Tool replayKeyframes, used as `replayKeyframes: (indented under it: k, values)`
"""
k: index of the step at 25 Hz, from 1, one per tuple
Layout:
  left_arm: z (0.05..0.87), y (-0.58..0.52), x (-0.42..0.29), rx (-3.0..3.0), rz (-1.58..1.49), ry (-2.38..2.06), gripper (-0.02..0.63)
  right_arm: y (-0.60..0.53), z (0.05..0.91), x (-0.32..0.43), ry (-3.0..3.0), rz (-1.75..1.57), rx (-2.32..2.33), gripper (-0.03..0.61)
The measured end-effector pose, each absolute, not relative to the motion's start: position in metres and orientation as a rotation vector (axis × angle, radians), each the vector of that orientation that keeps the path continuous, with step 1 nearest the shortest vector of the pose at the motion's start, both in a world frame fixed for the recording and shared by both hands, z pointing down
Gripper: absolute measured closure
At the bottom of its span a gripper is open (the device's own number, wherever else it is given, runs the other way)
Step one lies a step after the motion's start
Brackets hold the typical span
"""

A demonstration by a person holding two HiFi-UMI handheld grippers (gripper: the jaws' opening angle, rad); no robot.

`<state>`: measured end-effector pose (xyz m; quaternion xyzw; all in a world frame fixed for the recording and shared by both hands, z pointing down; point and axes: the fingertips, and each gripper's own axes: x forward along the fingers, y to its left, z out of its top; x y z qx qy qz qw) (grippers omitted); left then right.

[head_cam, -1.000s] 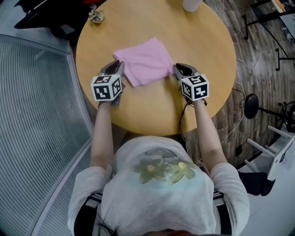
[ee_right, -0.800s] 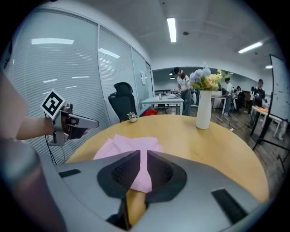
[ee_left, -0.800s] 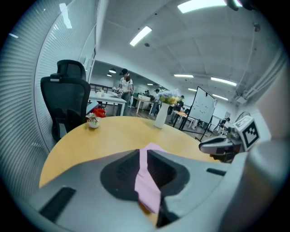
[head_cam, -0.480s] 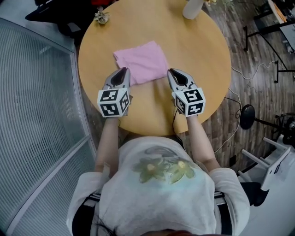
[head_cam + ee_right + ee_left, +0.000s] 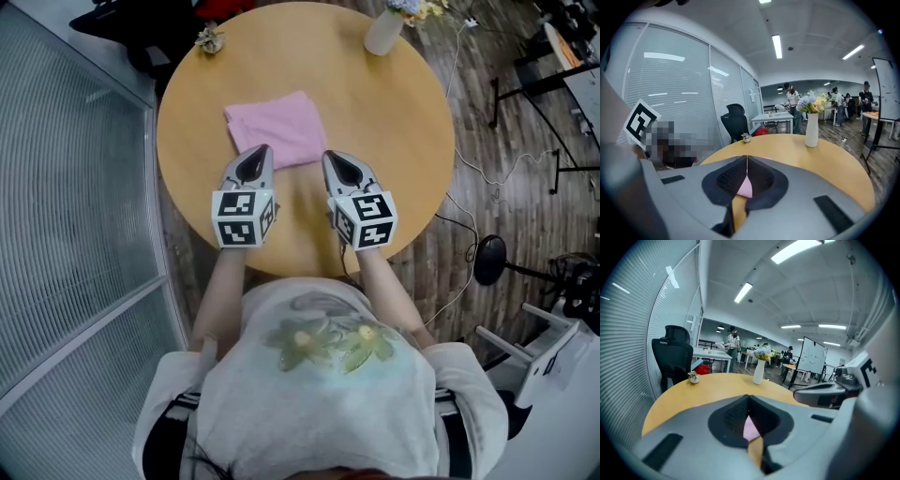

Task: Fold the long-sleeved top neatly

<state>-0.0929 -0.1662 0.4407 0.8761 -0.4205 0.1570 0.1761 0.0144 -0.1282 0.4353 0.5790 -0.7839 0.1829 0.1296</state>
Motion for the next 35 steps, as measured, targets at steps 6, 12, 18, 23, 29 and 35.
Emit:
replayKeyframes:
  k: [6,12,18,23,29,35]
  values:
    - [0.440,-0.138,-0.078,2.472,0.420,-1.171,0.609,-0.107,0.432,0.015,-2.298,0.504,1.608,0.558]
    - [0.438,-0.119,-0.058,2.543,0.496,-1.162,0.609,-0.098,0.426,0.016,-2.320,0.485,1.553,0.560]
    - [0.437,-0.110,-0.050,2.565,0.524,-1.174,0.609,-0.091,0.429,0.011,-2.315,0.449,1.489,0.560]
    - [0.438,-0.105,-0.048,2.568,0.539,-1.174,0.609,-0.090,0.431,0.009,-2.319,0.442,1.470,0.560]
    - [0.441,-0.099,-0.047,2.565,0.552,-1.147,0.609,-0.087,0.430,0.014,-2.304,0.457,1.478,0.560]
    - [0.446,-0.099,-0.043,2.569,0.558,-1.120,0.609,-0.084,0.437,0.020,-2.281,0.469,1.492,0.560]
